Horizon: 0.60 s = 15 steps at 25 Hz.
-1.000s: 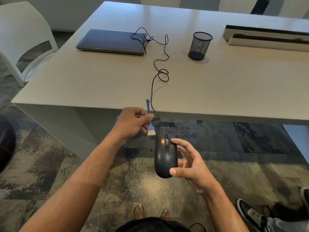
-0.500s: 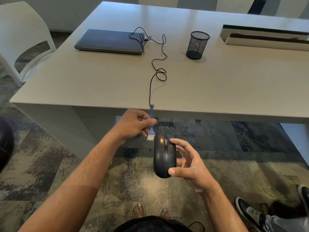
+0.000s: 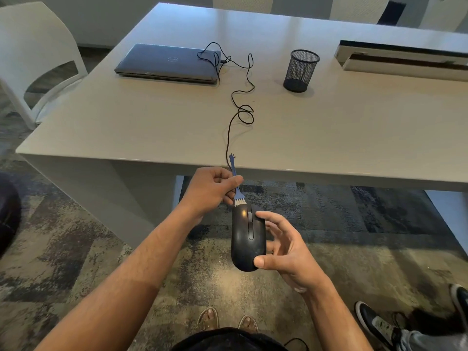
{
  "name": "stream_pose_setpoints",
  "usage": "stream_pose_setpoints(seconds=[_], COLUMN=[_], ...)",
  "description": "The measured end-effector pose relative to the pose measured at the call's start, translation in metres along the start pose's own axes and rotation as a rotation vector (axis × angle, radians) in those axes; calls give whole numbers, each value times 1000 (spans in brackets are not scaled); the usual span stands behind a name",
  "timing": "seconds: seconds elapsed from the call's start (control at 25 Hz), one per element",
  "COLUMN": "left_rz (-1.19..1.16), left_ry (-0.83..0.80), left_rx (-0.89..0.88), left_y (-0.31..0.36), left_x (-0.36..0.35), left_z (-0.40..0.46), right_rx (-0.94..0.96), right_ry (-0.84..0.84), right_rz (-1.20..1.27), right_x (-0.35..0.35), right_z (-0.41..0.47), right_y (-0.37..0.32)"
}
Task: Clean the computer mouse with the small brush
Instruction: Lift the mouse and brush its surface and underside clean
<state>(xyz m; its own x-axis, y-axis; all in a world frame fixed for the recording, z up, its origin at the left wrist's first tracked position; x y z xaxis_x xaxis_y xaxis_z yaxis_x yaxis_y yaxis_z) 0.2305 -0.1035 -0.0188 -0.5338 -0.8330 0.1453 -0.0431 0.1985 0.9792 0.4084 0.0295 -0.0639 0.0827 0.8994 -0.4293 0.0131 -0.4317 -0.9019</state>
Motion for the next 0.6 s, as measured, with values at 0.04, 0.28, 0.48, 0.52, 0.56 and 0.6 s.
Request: stream_pose_setpoints(seconds=[0.04,0.28,0.48,0.52,0.56,0.6], left_rz=[-6,-28,-68,-53,-44,-40], left_ry=[-6,-34,29,2,-23,-38], left_rx=[10,77,50,42,34,29], left_y=[-1,-4,-2,-1,0,0], left_x=[2,18,7,3,-1,-3], left_z=[0,1,7,6,5,5], right_rx=[4,-13,-42,-46,-50,-54], right_ry=[13,36,-32,-41,-46,-46], right_rz=[1,-7,-18,-16,-14,-14], right_x=[2,8,5,4,4,3], right_z=[0,-3,1,1,2,2], right_y=[-1,-2,-3,-3,-3,-3])
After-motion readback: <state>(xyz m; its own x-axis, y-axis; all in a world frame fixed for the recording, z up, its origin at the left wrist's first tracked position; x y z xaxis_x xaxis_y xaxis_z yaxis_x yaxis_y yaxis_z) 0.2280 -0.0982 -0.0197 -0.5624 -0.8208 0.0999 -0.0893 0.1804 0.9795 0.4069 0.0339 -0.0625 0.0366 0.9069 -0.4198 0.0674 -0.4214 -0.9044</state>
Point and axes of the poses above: each hand's wrist, its own z-axis towards the middle knuckle, its own x-axis out of the back of the hand, y = z × x, the point moved 1 cm from there along z, towards the middle knuckle, and after that the axes turned 1 degree about y, right-handed, at the moved point
